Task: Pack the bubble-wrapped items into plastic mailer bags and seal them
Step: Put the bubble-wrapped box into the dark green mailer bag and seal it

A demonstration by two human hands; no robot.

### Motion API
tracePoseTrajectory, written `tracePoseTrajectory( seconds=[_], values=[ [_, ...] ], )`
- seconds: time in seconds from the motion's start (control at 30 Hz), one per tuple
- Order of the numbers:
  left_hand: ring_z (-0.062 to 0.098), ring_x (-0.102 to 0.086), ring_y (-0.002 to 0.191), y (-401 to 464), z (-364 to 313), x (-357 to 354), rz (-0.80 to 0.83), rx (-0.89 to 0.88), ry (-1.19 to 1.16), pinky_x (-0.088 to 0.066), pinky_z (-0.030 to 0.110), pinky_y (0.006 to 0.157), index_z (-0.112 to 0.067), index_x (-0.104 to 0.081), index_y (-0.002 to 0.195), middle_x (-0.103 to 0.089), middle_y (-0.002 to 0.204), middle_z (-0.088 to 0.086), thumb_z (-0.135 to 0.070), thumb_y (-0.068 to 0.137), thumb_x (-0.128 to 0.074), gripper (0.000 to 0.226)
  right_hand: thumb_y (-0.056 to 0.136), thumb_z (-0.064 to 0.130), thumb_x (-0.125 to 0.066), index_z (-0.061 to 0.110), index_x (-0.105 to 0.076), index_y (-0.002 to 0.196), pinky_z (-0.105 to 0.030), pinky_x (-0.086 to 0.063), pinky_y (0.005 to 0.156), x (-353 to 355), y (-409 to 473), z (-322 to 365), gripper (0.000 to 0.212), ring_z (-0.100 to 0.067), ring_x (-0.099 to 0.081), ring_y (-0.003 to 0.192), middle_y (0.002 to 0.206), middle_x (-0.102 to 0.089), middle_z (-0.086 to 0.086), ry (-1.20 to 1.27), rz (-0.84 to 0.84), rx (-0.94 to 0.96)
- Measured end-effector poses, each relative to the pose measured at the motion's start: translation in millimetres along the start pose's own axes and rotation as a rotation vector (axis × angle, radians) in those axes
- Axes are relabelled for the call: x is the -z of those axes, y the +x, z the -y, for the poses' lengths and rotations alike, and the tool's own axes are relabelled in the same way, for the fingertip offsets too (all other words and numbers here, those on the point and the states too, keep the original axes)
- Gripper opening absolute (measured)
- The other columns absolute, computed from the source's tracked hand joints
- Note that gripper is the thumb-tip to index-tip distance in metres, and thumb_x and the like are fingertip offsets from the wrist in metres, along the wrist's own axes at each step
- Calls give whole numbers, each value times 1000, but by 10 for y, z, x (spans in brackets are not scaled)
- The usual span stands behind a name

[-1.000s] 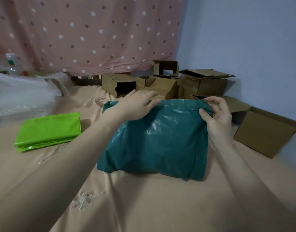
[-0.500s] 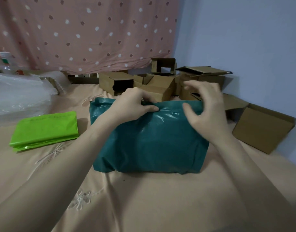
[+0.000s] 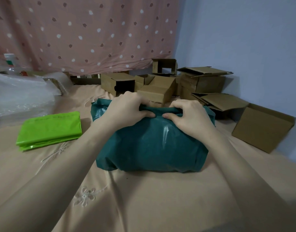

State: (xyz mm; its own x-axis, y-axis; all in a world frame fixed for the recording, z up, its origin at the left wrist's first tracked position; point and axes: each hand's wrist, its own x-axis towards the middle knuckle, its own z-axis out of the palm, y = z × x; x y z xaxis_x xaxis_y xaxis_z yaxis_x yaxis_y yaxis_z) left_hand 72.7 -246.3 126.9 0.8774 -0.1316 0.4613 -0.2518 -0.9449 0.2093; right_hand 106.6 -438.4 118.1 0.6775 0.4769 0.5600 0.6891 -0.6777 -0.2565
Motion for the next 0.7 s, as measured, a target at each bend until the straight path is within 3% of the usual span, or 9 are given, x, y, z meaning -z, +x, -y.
tracePoseTrajectory(
  seconds=[0.1,0.23,0.4,0.57,0.7],
  values=[
    [24,-59,91,-21,21,-23,-28,-8,-10,-46,33,71,-31,-70,101,-68,94,-3,-49,79,-65,29,83,49,-61,24,-70,93,-34,-41,85,92,-16,-85,28,-17,-59,92,94,-70,7,-94,9,-16],
    [22,-57,80,-73,193,12,-51,-7,47,-51,40,72,-30,-71,97,-58,72,-10,-56,77,-62,33,86,42,-61,22,-61,75,-35,-39,78,135,-49,-230,23,-22,-59,83,78,-63,5,-159,-29,-10],
    [25,-58,76,-117,376,-39,-139,69,123,-44,31,60,-24,-70,83,-66,75,1,-56,79,-59,34,84,54,-56,23,-66,86,-38,-40,86,154,-88,-347,33,-18,-57,84,81,-65,4,-189,-24,-66],
    [25,-59,80,-218,570,-12,-166,97,212,-32,34,75,-24,-62,80,-63,74,-3,-64,79,-51,42,86,44,-60,21,-50,71,-36,-37,79,134,-128,-481,30,-25,-58,80,70,-54,5,-222,-90,-103],
    [24,-53,78,-257,672,15,-191,228,102,-37,30,61,-23,-66,83,-63,80,2,-51,79,-64,28,85,45,-61,14,-61,80,-34,-38,75,88,-117,-536,32,-21,-52,85,81,-54,0,-172,-106,-135]
  ],
)
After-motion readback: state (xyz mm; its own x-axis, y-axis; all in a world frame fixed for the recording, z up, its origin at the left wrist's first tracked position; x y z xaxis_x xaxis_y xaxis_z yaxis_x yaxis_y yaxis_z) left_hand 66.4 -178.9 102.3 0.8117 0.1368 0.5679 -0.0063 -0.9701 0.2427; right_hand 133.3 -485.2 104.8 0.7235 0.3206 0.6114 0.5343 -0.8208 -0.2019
